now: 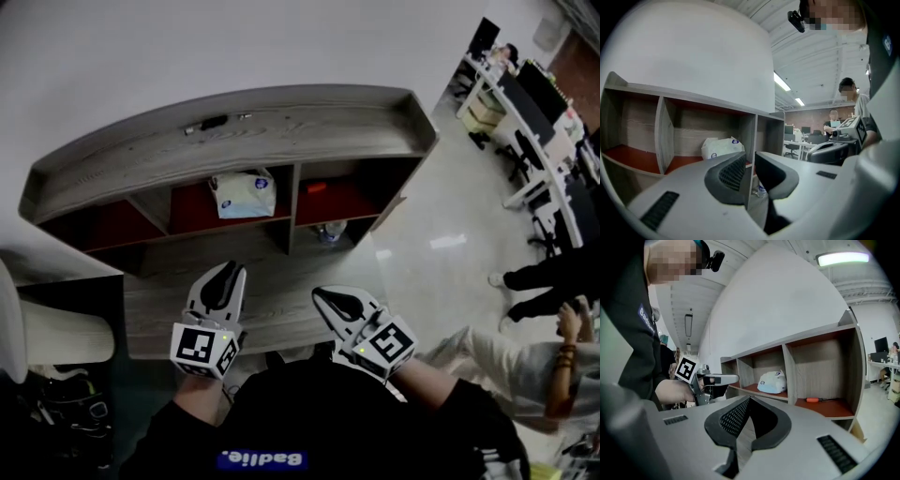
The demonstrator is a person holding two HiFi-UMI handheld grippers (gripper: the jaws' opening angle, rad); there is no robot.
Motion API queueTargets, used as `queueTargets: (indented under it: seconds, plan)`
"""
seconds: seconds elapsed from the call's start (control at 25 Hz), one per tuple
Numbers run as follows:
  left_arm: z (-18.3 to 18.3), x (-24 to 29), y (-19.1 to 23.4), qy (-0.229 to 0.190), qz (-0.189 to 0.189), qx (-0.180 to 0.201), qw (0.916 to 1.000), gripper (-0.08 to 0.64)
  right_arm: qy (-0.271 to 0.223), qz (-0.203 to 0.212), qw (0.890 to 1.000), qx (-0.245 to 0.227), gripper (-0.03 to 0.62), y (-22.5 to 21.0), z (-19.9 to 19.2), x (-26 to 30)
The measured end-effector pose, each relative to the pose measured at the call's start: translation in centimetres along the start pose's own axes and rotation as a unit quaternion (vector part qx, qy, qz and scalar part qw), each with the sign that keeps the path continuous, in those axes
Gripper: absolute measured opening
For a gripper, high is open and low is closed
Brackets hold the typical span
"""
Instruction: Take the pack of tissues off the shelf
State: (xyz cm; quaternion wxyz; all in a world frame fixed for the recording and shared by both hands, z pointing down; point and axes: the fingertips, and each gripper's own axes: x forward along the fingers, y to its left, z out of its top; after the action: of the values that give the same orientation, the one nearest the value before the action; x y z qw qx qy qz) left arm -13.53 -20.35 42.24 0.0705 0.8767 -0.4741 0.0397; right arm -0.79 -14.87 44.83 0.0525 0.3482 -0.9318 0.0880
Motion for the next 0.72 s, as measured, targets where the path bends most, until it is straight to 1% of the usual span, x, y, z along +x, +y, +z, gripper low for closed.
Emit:
queueTargets:
  seconds: [0.12,0.4,0.6,0.72]
  plan:
    - [-0.3,1.2,0.8,0.007,0.017,0.002,0.9998,0.079,0.0,0.004,1.0,0.006,0.029,-1.3,0.0,0.1]
    - [-0.7,4.1,4.5,0.014,0.063,0.002,0.9979,0.117,0.001,0.021,1.0,0.008,0.029,-2.6,-0.3,0.7]
    - [-1.0,5.7,6.5,0.023,0.084,0.002,0.9962,0.14,0.007,0.021,1.0,0.013,0.029,-3.4,-0.6,0.7]
    - [-1.0,6.8,7.6,0.033,0.093,0.007,0.9951,0.183,0.008,0.019,1.0,0.015,0.029,-3.9,-0.6,0.7]
